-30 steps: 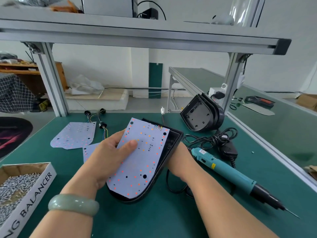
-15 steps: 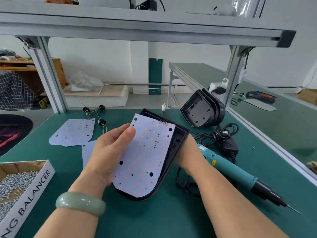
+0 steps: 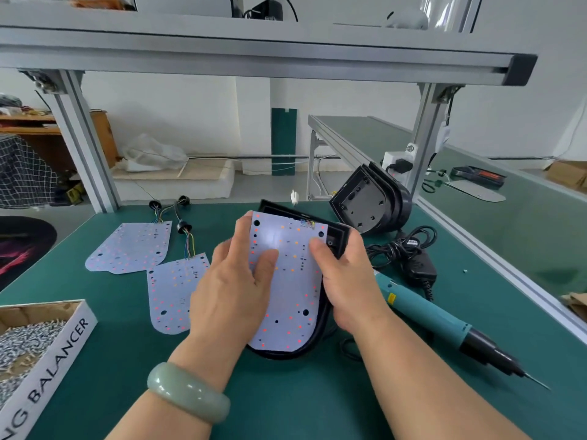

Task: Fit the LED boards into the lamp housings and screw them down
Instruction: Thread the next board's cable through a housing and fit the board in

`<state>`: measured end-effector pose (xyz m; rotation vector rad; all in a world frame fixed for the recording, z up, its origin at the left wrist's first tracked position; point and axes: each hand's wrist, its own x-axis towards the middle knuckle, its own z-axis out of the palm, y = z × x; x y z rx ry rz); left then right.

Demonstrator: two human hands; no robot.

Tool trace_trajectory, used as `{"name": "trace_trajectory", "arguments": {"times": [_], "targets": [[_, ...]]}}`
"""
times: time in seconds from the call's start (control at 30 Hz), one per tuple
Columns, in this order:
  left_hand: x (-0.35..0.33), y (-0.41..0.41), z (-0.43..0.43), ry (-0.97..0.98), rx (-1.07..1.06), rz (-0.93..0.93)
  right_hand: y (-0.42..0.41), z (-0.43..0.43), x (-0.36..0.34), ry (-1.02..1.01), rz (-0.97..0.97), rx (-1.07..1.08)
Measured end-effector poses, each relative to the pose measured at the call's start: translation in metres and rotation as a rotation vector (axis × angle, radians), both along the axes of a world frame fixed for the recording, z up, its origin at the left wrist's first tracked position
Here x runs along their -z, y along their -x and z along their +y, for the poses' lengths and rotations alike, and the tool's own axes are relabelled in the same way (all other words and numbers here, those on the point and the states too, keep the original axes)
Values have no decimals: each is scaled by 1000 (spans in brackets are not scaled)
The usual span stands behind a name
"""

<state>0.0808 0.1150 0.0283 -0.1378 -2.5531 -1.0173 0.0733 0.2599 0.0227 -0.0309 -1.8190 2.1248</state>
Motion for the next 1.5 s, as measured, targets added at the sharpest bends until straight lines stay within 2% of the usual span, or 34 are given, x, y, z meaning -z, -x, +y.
{"name": "trace_trajectory", "arguments": {"times": [0.1, 0.2, 0.3, 0.33, 0.43, 0.53, 0.63, 0.77, 0.87, 0.97, 1.1, 1.2, 1.27, 1.37, 1.47, 1.5], "targets": [[-4, 0, -4, 127, 17, 27, -2, 1, 2, 20, 43, -40], [-6, -1, -2, 235, 32, 101, -3, -3, 1, -143, 107, -50], [-12, -4, 0, 189, 68, 298, -4, -2, -2, -148, 130, -31], [-13, -4, -1, 135, 60, 303, -4, -2, -2, -150, 132, -17], [-15, -3, -4, -166, 48, 78, -5, -2, -5, -97, 132, 53], [-11, 3, -6, -332, 211, -178, -3, 2, -10, 39, 133, 46], [-7, 6, -9, -361, 254, -188, -3, 4, -11, 109, 123, 20], [-5, 6, -6, -384, 258, -189, -3, 7, -11, 62, 133, 49], [-6, 6, -5, -440, 221, -151, -3, 4, -12, 140, 130, -9], [-8, 6, -6, -450, 228, -173, -4, 2, -12, 87, 126, 48], [-10, 3, -4, -494, 255, -177, -6, 4, -11, 131, 93, 22], [-17, 5, -7, -655, 185, -54, -11, -1, -13, 33, 130, -63], [-20, 6, -10, -673, 120, 4, -15, -6, -14, -45, 180, -106], [-19, 5, -9, -682, 101, 43, -16, -7, -16, -116, 233, -47], [-21, 5, -6, -694, 95, -3, -18, -7, -18, -180, 266, 34], [-20, 6, -5, -640, 85, 19, -18, -8, -18, -204, 271, 75]]}}
